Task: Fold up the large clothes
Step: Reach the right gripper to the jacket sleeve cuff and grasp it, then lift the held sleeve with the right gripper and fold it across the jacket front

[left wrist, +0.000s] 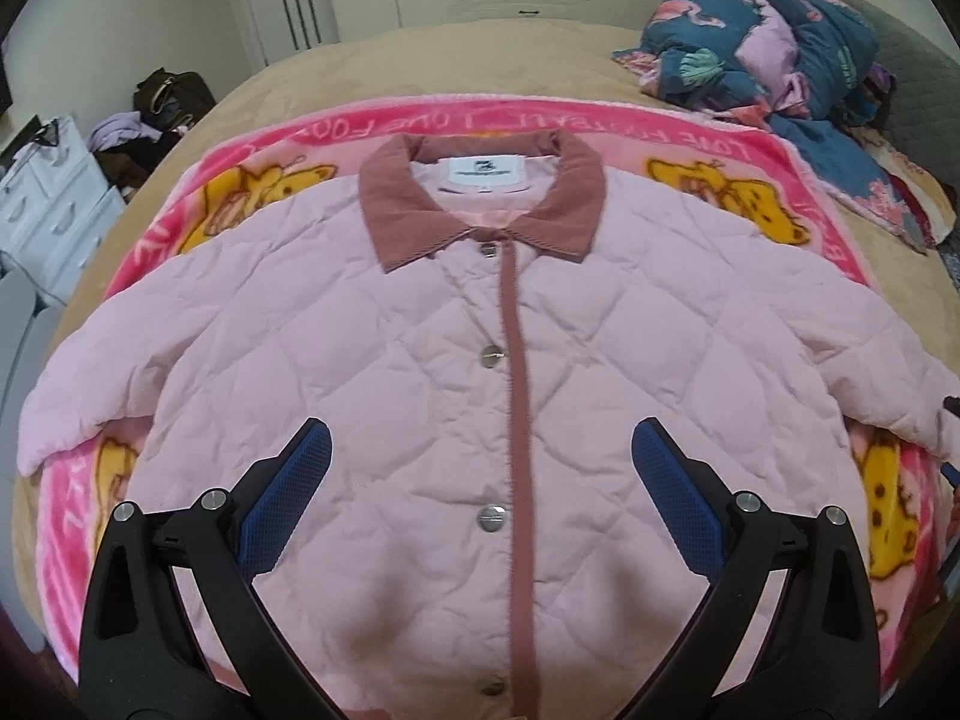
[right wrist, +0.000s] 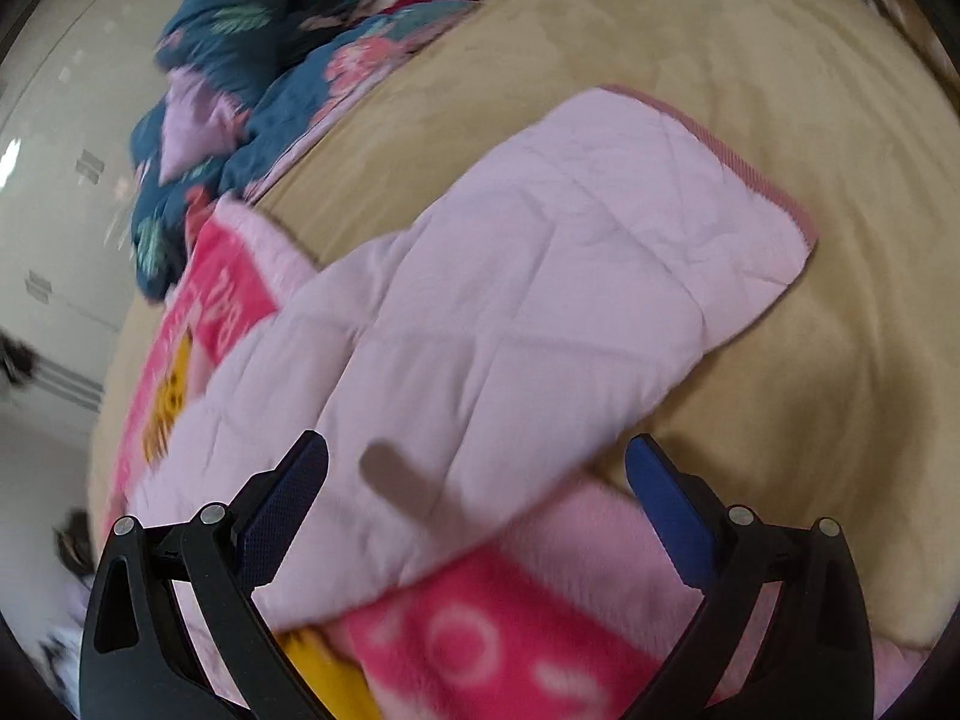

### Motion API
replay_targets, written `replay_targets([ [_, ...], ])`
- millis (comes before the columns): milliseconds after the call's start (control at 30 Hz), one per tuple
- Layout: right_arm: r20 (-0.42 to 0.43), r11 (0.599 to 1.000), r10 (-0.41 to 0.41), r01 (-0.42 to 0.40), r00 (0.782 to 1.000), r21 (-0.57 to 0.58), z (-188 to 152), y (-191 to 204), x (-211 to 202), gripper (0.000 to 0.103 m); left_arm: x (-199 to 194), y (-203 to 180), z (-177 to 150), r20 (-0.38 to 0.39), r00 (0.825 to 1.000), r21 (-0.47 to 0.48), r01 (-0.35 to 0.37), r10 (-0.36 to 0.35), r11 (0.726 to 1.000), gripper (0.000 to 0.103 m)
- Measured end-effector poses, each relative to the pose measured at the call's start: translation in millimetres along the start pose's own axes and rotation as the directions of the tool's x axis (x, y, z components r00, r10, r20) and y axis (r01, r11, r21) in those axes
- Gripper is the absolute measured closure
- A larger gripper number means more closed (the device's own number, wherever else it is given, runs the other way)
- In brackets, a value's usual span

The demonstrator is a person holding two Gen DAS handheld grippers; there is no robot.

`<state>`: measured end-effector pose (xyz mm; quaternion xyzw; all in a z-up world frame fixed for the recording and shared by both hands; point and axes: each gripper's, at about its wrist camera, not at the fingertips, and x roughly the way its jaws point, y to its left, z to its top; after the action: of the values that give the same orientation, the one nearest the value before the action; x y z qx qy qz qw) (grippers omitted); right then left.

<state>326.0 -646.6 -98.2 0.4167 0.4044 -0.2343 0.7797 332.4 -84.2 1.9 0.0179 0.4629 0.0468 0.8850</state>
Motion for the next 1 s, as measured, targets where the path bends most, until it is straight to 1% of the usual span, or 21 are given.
replay_targets([
  [33, 0.006, 1.000, 0.008, -0.008, 1.000, 0.023, 4, -4, 3, 0.006, 0, 3, 1, -0.005, 1.000, -0.006, -0.006, 0.006, 1.000, 0.009],
  [100, 0.021, 0.997, 0.023, -0.025, 1.000, 0.072, 12, -11, 6, 0.019, -1, 9, 4, -0.005, 1.000, -0.018, -0.011, 0.011, 1.000, 0.009],
  [133, 0.021, 0.996, 0.033, -0.034, 0.999, 0.087, 15, -13, 8, 0.022, -3, 12, 6, -0.001, 1.000, -0.025, -0.017, 0.017, 1.000, 0.009],
  [167, 0.026, 0.994, 0.040, -0.042, 0.999, 0.101, 19, -15, 9, 0.028, -5, 16, 7, 0.002, 1.000, -0.032, -0.028, 0.028, 0.999, 0.009],
  [200, 0.034, 0.994, 0.039, -0.042, 0.999, 0.105, 22, -15, 9, 0.040, -7, 19, 9, 0.004, 0.999, -0.037, -0.034, 0.034, 0.999, 0.009],
  [233, 0.048, 0.994, 0.037, -0.041, 0.998, 0.099, 25, -15, 7, 0.046, -9, 22, 10, 0.004, 0.999, -0.041, -0.034, 0.034, 0.999, 0.009],
  [267, 0.062, 0.995, 0.038, -0.043, 0.997, 0.089, 27, -13, 5, 0.057, -11, 25, 12, 0.004, 0.999, -0.043, -0.032, 0.032, 0.999, 0.009],
  [300, 0.077, 0.996, 0.043, -0.049, 0.996, 0.080, 30, -11, 1, 0.065, -13, 27, 13, 0.002, 0.999, -0.044, -0.033, 0.033, 0.998, 0.009],
  [333, 0.089, 0.996, 0.053, -0.060, 0.995, 0.071, 32, -8, -2, 0.067, -15, 29, 14, -0.001, 0.999, -0.043, -0.033, 0.033, 0.999, 0.009],
  [400, 0.130, 0.996, 0.086, -0.089, 0.988, 0.016, 38, 8, -17, 0.076, -20, 33, 18, -0.002, 0.999, -0.040, -0.034, 0.034, 0.999, 0.009],
  [500, 0.167, 0.986, 0.160, -0.149, 0.973, -0.075, 42, 41, -41, 0.083, -28, 40, 24, 0.014, 0.999, -0.044, -0.040, 0.040, 0.998, 0.009],
  [567, 0.182, 0.974, 0.207, -0.186, 0.961, -0.129, 42, 61, -57, 0.085, -33, 45, 30, 0.024, 0.999, -0.053, -0.034, 0.036, 0.998, 0.009],
  [600, 0.191, 0.961, 0.245, -0.212, 0.950, -0.177, 39, 78, -69, 0.085, -37, 49, 33, 0.030, 0.999, -0.060, -0.034, 0.035, 0.998, 0.009],
  [633, 0.196, 0.952, 0.266, -0.225, 0.944, -0.209, 37, 88, -78, 0.086, -39, 51, 36, 0.034, 0.999, -0.064, -0.031, 0.033, 0.998, 0.009],
  [733, 0.203, 0.899, 0.356, -0.275, 0.912, -0.341, 22, 132, -108, 0.086, -46, 64, 45, 0.048, 0.998, -0.081, -0.025, 0.029, 0.996, 0.009],
  [767, 0.202, 0.878, 0.383, -0.288, 0.901, -0.383, 16, 148, -116, 0.086, -48, 68, 46, 0.051, 0.998, -0.084, -0.023, 0.027, 0.996, 0.009],
  [800, 0.196, 0.848, 0.419, -0.305, 0.886, -0.434, 7, 166, -126, 0.086, -49, 71, 48, 0.053, 0.998, -0.088, -0.022, 0.026, 0.996, 0.009],
  [900, 0.176, 0.776, 0.487, -0.331, 0.856, -0.537, -16, 207, -146, 0.087, -53, 86, 53, 0.060, 0.998, -0.110, -0.021, 0.028, 0.994, 0.009],
  [1000, 0.157, 0.714, 0.535, -0.345, 0.830, -0.609, -38, 242, -160, 0.087, -57, 102, 55, 0.071, 0.997, -0.135, -0.016, 0.026, 0.991, 0.009],
])
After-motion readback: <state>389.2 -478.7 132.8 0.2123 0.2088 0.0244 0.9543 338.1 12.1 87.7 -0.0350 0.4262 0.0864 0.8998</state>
